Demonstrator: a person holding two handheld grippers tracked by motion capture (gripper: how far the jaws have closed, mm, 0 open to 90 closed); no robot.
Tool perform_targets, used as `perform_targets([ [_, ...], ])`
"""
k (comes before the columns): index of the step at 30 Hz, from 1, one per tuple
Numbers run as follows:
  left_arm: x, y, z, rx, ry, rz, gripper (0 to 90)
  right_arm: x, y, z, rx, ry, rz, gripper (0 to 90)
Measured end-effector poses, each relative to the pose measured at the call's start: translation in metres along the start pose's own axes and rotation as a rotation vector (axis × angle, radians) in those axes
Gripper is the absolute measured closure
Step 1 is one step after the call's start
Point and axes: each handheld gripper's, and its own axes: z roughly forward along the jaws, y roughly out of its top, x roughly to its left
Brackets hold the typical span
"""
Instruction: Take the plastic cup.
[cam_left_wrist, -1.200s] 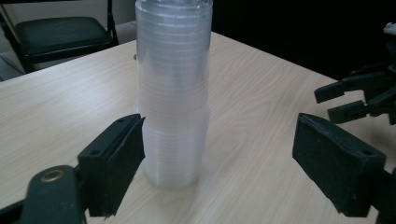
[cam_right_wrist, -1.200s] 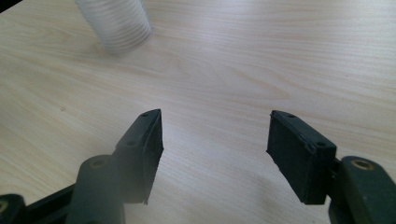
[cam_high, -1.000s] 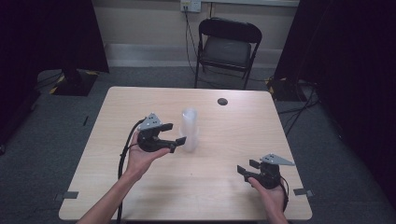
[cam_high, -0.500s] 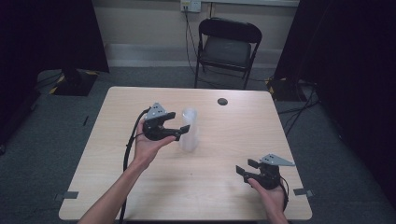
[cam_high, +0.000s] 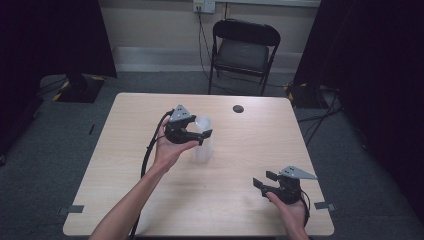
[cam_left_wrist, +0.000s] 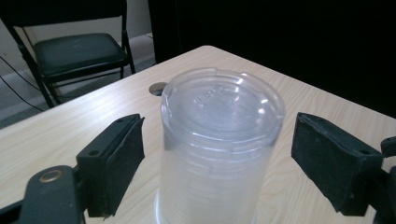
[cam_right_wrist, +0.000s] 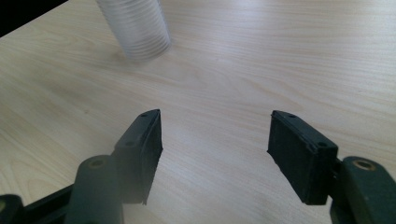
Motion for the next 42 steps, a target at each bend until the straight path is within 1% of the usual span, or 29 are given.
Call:
perform_targets([
  [1, 0.0, 0.0, 0.0, 0.0, 0.0, 0.0, 17.4, 0.0, 0.0, 0.0, 0.0, 0.0, 0.0, 34.9],
  [2, 0.002, -0.002, 0.005, 0.006, 0.004, -0.003, 17.7, 0.0, 0.0, 0.0, -0.003, 0.001, 0.001, 34.9],
  [4, 0.003, -0.003, 0.008, 0.011, 0.004, -0.002, 17.7, 0.0, 0.0, 0.0, -0.002, -0.002, 0.0, 34.8],
  [5, 0.004, -0.005, 0.012, 0.019, 0.002, -0.001, 17.9, 0.0, 0.0, 0.0, 0.0, -0.002, 0.0, 34.8],
  [7, 0.003, -0.006, 0.014, 0.021, -0.004, -0.001, 19.3, 0.0, 0.0, 0.0, -0.001, -0.003, 0.002, 34.8],
  [8, 0.002, -0.009, 0.017, 0.027, 0.002, 0.013, 20.4, 0.0, -0.001, 0.0, -0.002, -0.003, 0.005, 34.7],
  [10, 0.002, -0.011, 0.02, 0.038, 0.013, 0.025, 21.0, -0.001, -0.001, 0.0, 0.004, -0.004, 0.003, 34.6],
  [11, 0.002, -0.011, 0.02, 0.038, 0.013, 0.025, 21.2, -0.001, -0.001, 0.0, 0.004, -0.004, 0.002, 34.6],
  [12, 0.003, -0.012, 0.021, 0.037, 0.01, 0.009, 21.0, -0.001, -0.001, 0.0, 0.003, -0.004, 0.003, 34.6],
  [13, 0.004, -0.013, 0.022, 0.036, 0.016, -0.002, 20.2, -0.001, -0.001, 0.0, 0.003, -0.004, 0.003, 34.5],
  [14, 0.005, -0.014, 0.023, 0.036, 0.012, -0.015, 18.1, 0.0, -0.001, 0.0, 0.002, -0.003, 0.003, 34.3],
  [15, 0.005, -0.014, 0.023, 0.036, 0.012, -0.015, 17.9, 0.0, -0.001, 0.0, 0.002, -0.003, 0.003, 34.3],
  [16, 0.005, -0.015, 0.023, 0.043, 0.013, -0.006, 17.9, 0.0, -0.001, 0.0, 0.001, -0.003, 0.002, 33.7],
  [17, 0.004, -0.016, 0.023, 0.048, 0.023, 0.004, 17.8, 0.0, -0.001, 0.0, 0.002, -0.005, 0.002, 33.5],
  [19, 0.004, -0.017, 0.024, 0.048, 0.022, -0.002, 17.8, -0.001, -0.001, 0.001, 0.002, -0.004, 0.001, 33.2],
  [20, 0.005, -0.019, 0.026, 0.052, 0.026, -0.013, 17.8, 0.0, -0.002, 0.001, 0.006, -0.006, 0.002, 33.0],
  [22, 0.005, -0.02, 0.028, 0.062, 0.027, -0.01, 17.8, 0.0, -0.001, 0.001, 0.005, -0.006, 0.002, 32.9],
  [23, 0.005, -0.02, 0.028, 0.062, 0.027, -0.01, 18.1, 0.0, -0.001, 0.001, 0.005, -0.006, 0.002, 32.9],
  [24, 0.004, -0.021, 0.029, 0.065, 0.022, -0.02, 20.8, -0.001, -0.001, 0.002, 0.004, -0.008, 0.0, 32.7],
  [25, 0.004, -0.021, 0.028, 0.062, 0.024, -0.008, 20.8, -0.001, -0.001, 0.002, 0.004, -0.008, 0.0, 32.7],
  [26, 0.002, -0.021, 0.029, 0.072, 0.024, 0.002, 23.4, -0.001, -0.002, 0.003, 0.007, -0.009, -0.001, 32.7],
  [27, 0.001, -0.022, 0.03, 0.077, 0.03, 0.001, 24.6, -0.002, -0.002, 0.003, 0.01, -0.01, -0.001, 32.7],
  [28, 0.001, -0.022, 0.03, 0.077, 0.03, 0.001, 27.1, -0.002, -0.002, 0.003, 0.01, -0.01, -0.001, 32.7],
  [29, 0.002, -0.022, 0.03, 0.074, 0.019, 0.004, 27.1, -0.002, -0.002, 0.004, 0.013, -0.01, 0.0, 32.6],
  [30, 0.003, -0.022, 0.03, 0.071, 0.018, -0.002, 30.7, -0.002, -0.002, 0.004, 0.014, -0.011, 0.002, 32.6],
  [34, 0.002, -0.02, 0.027, 0.063, 0.029, 0.012, 31.2, -0.001, -0.002, 0.003, 0.01, -0.012, -0.002, 32.5],
  [37, 0.002, -0.019, 0.026, 0.051, 0.027, 0.008, 30.8, -0.002, -0.002, 0.004, 0.01, -0.012, -0.003, 32.5],
  [42, 0.003, -0.019, 0.024, 0.047, 0.032, 0.002, 30.6, -0.001, -0.002, 0.004, 0.01, -0.011, -0.004, 32.5],
])
